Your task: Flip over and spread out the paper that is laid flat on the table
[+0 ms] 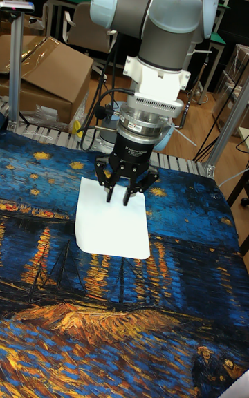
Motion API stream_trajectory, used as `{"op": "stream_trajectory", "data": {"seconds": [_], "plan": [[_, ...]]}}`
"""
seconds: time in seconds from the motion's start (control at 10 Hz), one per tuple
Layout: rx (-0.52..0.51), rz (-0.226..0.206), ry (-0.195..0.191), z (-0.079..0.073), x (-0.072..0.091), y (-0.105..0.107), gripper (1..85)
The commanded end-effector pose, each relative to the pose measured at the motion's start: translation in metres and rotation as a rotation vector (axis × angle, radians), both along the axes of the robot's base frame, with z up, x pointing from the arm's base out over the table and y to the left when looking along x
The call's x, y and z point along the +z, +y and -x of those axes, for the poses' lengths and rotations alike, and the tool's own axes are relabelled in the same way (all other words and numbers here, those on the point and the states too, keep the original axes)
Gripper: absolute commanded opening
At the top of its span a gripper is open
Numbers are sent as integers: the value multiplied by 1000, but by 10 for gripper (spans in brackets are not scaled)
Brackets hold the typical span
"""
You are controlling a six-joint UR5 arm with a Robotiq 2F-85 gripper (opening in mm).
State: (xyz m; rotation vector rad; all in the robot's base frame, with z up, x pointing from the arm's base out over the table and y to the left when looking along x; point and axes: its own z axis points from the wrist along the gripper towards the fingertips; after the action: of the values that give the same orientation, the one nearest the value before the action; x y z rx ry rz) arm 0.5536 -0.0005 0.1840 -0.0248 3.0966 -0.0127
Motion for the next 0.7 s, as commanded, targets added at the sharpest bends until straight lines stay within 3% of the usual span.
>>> {"op": "stream_trajectory", "data": {"seconds": [0.0,0.6], "plan": [[-8,-8,-11,-3,-3,2,10],[-10,-22,-8,-2,-2,6,10]]}}
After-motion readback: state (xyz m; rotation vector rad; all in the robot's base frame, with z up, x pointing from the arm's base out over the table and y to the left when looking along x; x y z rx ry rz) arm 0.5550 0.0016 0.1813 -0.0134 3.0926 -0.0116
